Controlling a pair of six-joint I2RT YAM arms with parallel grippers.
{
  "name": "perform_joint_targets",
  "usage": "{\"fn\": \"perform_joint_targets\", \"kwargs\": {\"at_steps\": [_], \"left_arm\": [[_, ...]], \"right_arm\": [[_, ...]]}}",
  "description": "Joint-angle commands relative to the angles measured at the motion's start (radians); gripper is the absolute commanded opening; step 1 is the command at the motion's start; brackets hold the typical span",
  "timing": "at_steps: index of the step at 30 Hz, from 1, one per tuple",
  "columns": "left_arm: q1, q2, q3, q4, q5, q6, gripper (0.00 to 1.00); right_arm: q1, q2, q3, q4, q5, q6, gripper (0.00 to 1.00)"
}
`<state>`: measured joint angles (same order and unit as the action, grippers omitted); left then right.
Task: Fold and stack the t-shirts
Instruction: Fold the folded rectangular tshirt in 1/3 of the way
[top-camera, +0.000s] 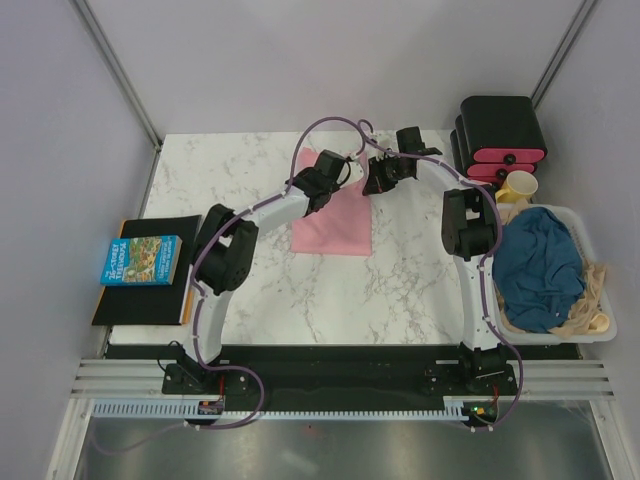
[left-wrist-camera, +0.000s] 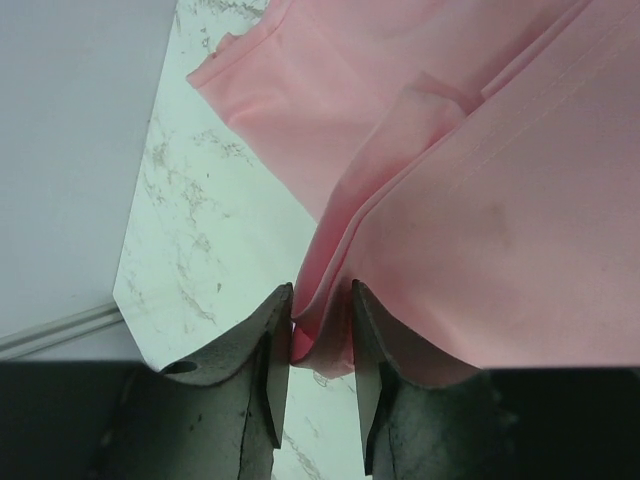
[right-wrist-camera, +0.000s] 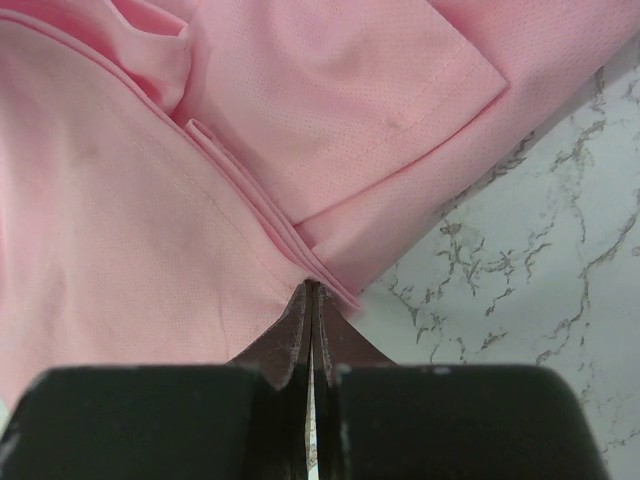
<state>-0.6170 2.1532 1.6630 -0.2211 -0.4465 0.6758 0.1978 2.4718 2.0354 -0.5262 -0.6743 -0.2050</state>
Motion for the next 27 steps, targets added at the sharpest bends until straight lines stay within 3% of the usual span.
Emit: {"fn": "perform_joint_targets", "kwargs": {"at_steps": [1,10,13,14,16,17,19,27], "left_arm": [[0.019,0.037,0.009,0.072,-0.044,0.039,0.37],[0.045,0.096,0.038,0.115,-0.052,0.059,0.38],[0.056,0.119,0.050,0.146,-0.061,0.070,0.49],[0.060,0.126,0.056,0.150,-0.070,0.076,0.59],[0.065,0.142,0.067,0.166,-0.083,0.080,0.69],[0.066,0.145,0.070,0.175,-0.096,0.082,0.84],[0.068,0.149,0.072,0.196,-0.110,0.080,0.98],[0.080,0.125,0.069,0.302,-0.185,0.091,1.00]], "right_arm": [[0.012,-0.013,-0.024,0.017,0.033,-0.001,0.00],[0.014,-0.013,-0.026,0.015,0.045,0.009,0.00],[0.015,-0.019,-0.035,0.015,0.045,0.007,0.00],[0.015,-0.019,-0.038,0.015,0.044,0.006,0.00],[0.015,-0.022,-0.041,0.017,0.044,0.006,0.00],[0.015,-0.020,-0.043,0.015,0.044,0.004,0.00],[0.015,-0.024,-0.046,0.015,0.045,0.003,0.00],[0.023,-0.031,-0.058,0.014,0.051,-0.005,0.00]]}}
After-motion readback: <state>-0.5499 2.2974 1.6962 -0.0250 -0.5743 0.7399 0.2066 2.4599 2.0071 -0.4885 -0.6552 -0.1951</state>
